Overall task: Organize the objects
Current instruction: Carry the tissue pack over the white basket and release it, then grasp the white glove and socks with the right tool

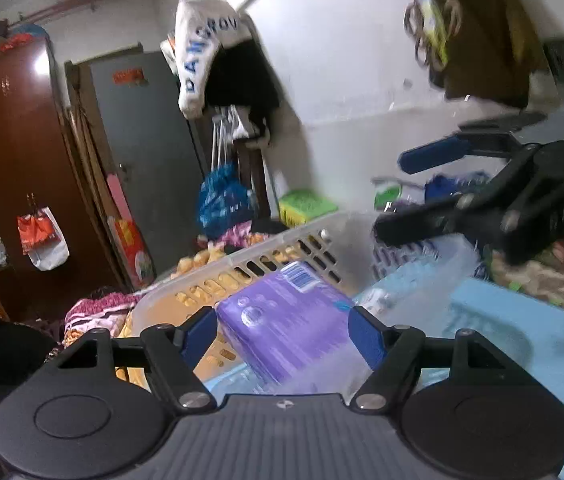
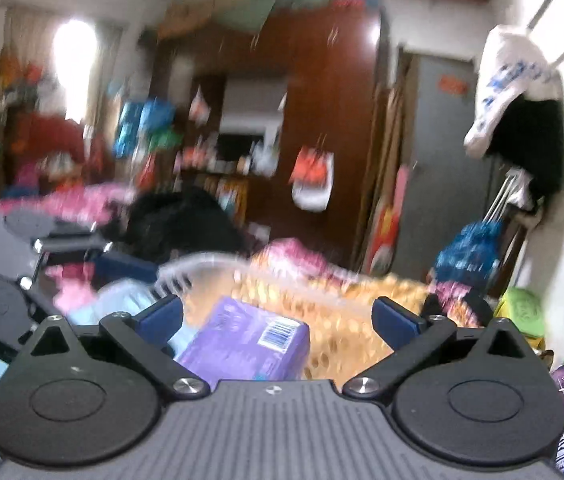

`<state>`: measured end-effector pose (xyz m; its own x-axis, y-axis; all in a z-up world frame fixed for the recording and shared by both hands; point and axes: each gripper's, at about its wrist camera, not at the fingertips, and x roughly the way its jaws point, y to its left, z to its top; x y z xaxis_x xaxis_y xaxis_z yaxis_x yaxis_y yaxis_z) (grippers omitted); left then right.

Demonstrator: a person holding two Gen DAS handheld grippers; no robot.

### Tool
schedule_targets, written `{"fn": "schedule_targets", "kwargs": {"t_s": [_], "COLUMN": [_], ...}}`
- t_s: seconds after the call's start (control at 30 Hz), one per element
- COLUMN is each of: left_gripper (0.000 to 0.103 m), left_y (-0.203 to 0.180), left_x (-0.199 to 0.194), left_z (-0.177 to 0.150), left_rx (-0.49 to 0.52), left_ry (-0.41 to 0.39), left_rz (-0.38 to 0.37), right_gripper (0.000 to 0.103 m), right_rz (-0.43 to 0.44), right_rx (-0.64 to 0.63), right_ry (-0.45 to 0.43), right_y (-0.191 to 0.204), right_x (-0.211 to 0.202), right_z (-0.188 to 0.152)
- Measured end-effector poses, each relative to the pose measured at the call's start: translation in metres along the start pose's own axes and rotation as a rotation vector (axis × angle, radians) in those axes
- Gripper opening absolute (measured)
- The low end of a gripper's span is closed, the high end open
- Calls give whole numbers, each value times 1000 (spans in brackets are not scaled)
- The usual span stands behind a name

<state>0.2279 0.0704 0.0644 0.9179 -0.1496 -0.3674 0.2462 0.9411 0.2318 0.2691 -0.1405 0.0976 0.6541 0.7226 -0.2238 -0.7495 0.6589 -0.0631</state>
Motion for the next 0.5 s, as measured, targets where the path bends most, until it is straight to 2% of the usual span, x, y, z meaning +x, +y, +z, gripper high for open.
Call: {"fn": "schedule_targets", "kwargs": {"t_s": [0.1,0.17,0.27,0.33,0.4,0.5], "left_gripper": [84,85,85,85,85,85], "left_y": [-12,-20,-33,-40,-42,-38], "left_x": [-37,-60,-91,-107,-117,-118], "left_z": [-20,-40,-76,-98,-114,-123], "left_rx": [-21,-58,-133,-165,-203,-250], "left_ry": [-65,-89,-125,-150,-164,-154], "left_rz": [27,48,55,86,109,89], "right_gripper": [103,103,103,103,103,103], "right_rz": [25,43,94,134,160,168], "right_rx": [73,134,208,222,236,240], "right_ry": [-42,-32,33,66,60,45], "right_y": [5,12,25,36,41,42], "right_x": [-38,-56,-64,-62,-63,-65], "right_z": [-26,-56,-103,-126,-139,-149]}}
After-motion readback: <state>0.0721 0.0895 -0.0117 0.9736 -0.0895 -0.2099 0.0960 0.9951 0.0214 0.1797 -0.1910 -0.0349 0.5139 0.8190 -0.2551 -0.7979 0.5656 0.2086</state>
